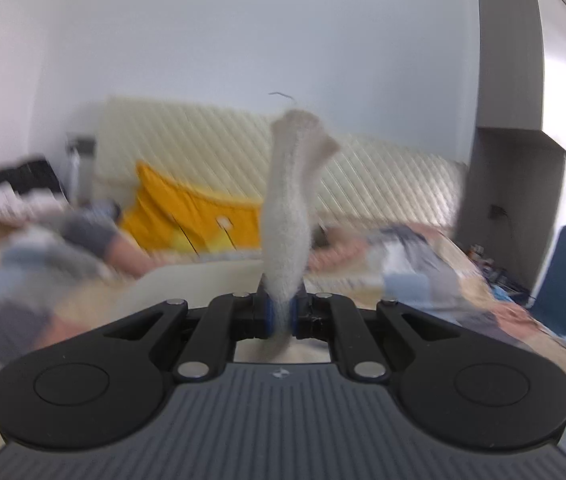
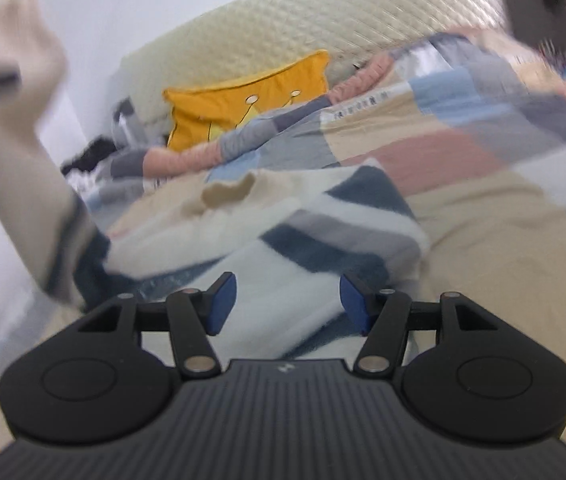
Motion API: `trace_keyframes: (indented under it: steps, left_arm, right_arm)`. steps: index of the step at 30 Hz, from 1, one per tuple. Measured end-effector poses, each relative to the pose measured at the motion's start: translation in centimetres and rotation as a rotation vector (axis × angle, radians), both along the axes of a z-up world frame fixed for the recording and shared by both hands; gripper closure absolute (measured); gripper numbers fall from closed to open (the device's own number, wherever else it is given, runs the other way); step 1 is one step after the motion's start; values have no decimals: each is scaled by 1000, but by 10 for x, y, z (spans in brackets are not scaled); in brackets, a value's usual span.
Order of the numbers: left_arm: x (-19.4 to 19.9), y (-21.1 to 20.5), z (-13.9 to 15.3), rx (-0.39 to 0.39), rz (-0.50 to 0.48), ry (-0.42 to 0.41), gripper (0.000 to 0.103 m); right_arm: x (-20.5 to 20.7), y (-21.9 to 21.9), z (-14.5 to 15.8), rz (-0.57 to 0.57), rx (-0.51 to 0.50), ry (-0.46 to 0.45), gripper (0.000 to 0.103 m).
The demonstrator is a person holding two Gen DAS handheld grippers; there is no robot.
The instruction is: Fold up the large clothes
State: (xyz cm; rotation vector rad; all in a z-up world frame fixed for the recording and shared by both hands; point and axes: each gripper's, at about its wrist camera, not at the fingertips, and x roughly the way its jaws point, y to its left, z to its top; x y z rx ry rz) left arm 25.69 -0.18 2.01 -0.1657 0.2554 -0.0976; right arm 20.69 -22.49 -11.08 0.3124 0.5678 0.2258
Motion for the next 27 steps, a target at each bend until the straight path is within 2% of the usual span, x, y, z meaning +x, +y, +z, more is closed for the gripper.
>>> trace_keyframes:
  steps: [5,9,12,14,18,19,20,21,22,27]
  left_arm:
    - [-1,-32,-93,-89,-50,153,93]
    - [5,-55,-165,-47,-97,288,93]
    - [-9,-63,-194,-19,-128,355,93]
    - [-7,-58,-205,-26,-139,393,93]
    - [-15,-44,-192,-75,-159,450,90]
    - [-15,-41,-188,-87,-170,480,77]
    - [-19,-37,-181,-102,-185,509,58]
    - [-24,-35,-180,-120,-199,534,50]
    - [-30,-30,-179,-138,-208,540,46]
    - [-72,-12,-158,-149,-253,527,44]
  right_arm:
    - [7,-39,-3,-85,121,62,41]
    - [11,-72,-8,-159,267,96,41]
    - [11,-87,-12,-201,317,108,41]
    - [11,-93,-14,-214,346,108,41]
    - [12,-91,-11,-199,348,94,41]
    - [13,-88,-9,-187,341,88,41]
    - [13,-86,-9,-174,336,84,41]
    - [12,-85,-8,-161,334,80,41]
    - [12,-83,-6,-149,332,73,41]
    - [7,-73,1,-94,307,45,41]
